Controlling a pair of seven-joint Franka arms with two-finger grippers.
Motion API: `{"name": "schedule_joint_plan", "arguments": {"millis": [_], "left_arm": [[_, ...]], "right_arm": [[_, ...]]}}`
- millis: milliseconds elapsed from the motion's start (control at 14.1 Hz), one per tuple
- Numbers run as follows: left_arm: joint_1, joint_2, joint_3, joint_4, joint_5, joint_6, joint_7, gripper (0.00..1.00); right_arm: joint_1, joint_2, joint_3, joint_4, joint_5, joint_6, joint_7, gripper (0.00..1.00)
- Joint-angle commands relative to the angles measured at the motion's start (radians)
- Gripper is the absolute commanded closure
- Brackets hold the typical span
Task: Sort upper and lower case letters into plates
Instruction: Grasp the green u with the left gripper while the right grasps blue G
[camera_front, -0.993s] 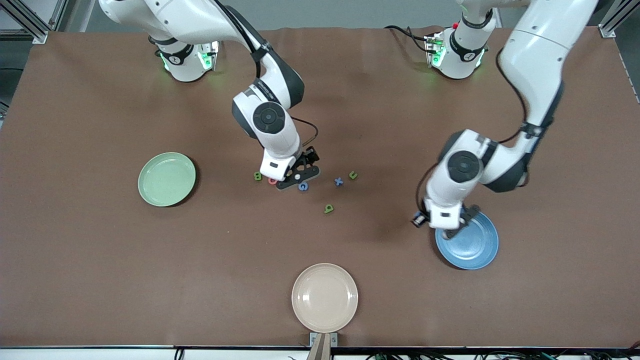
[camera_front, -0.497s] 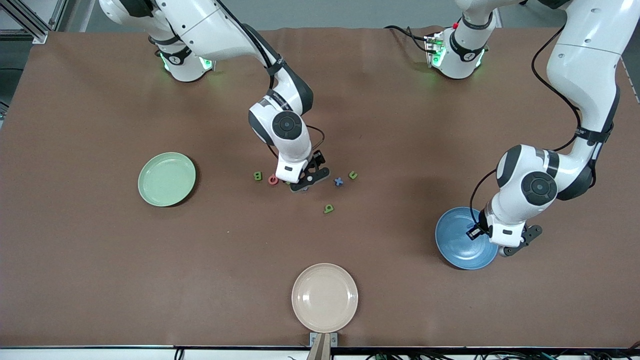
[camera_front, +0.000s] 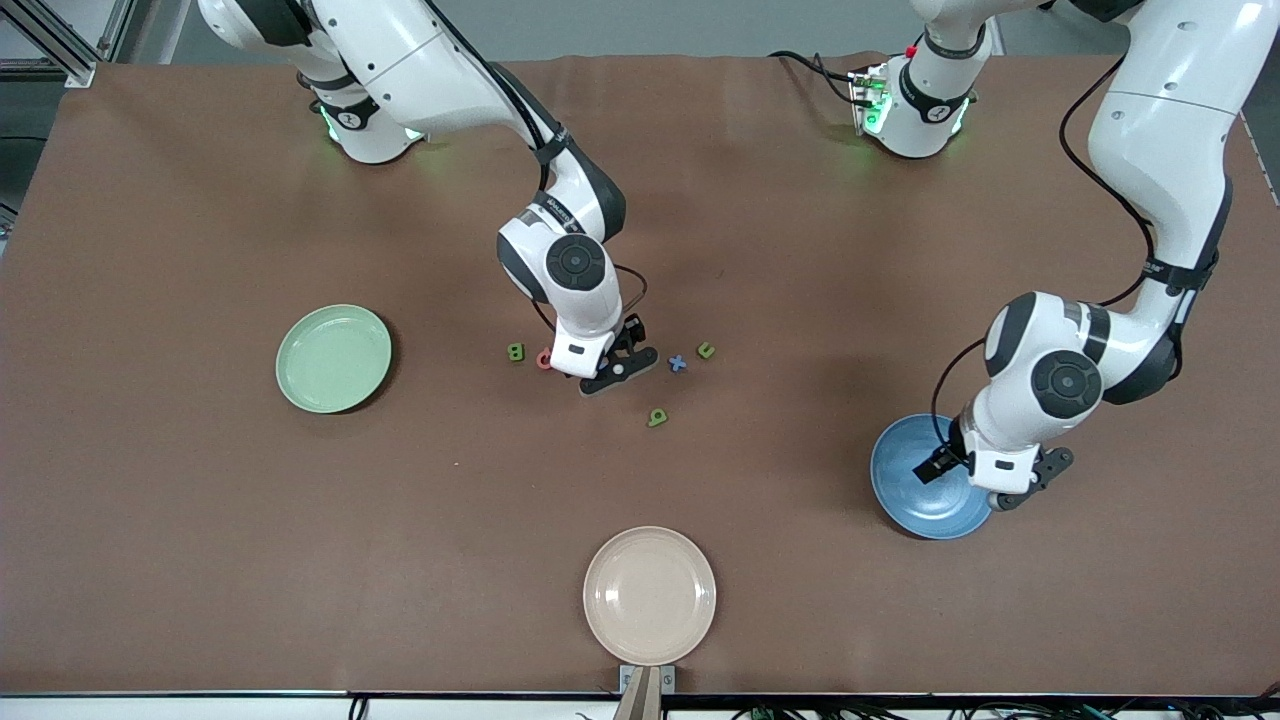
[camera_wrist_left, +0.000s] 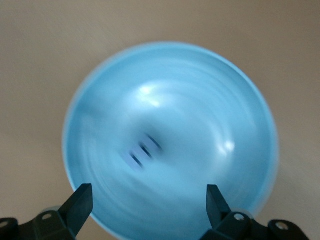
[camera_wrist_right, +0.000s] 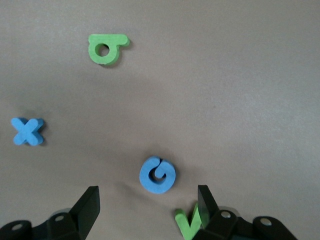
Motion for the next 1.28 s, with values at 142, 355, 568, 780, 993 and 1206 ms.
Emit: {"name": "schedule_joint_plan", "arguments": {"millis": [142, 355, 568, 780, 993, 1206], "left_arm": [[-0.194, -0.027, -0.036, -0.028, 0.019, -0.051, -0.363, 0.00], [-0.294, -0.016, -0.036, -0.038, 0.019, -0.044, -0.538, 0.00], [-0.391, 0.007, -0.036, -0.044, 0.019, -0.015, -0.690, 0.01], [-0.464, 0.044, -0.035, -0.052, 0.019, 0.047, -0.788, 0.07], [-0.501, 0.047, -0.035, -0.078, 0.019, 0.051, -0.837, 0.19], [-0.509, 0.044, -0.036, -0.121, 0.019, 0.108, -0.877, 0.28]], "right_arm": [[-0.009, 0.040, 0.001, 0.036, -0.044, 0.000, 0.000, 0.20], [-0.009, 0.055, 0.001, 0.047, -0.046, 0.001, 0.001, 0.21], [-0.009, 0.058, 0.001, 0.048, -0.046, 0.001, 0.001, 0.31], [-0.009, 0.058, 0.001, 0.050, -0.046, 0.001, 0.001, 0.44], [-0.010, 0.060, 0.001, 0.053, -0.046, 0.001, 0.000, 0.53], [-0.010, 0.067, 0.001, 0.056, -0.046, 0.001, -0.002, 0.61]]}}
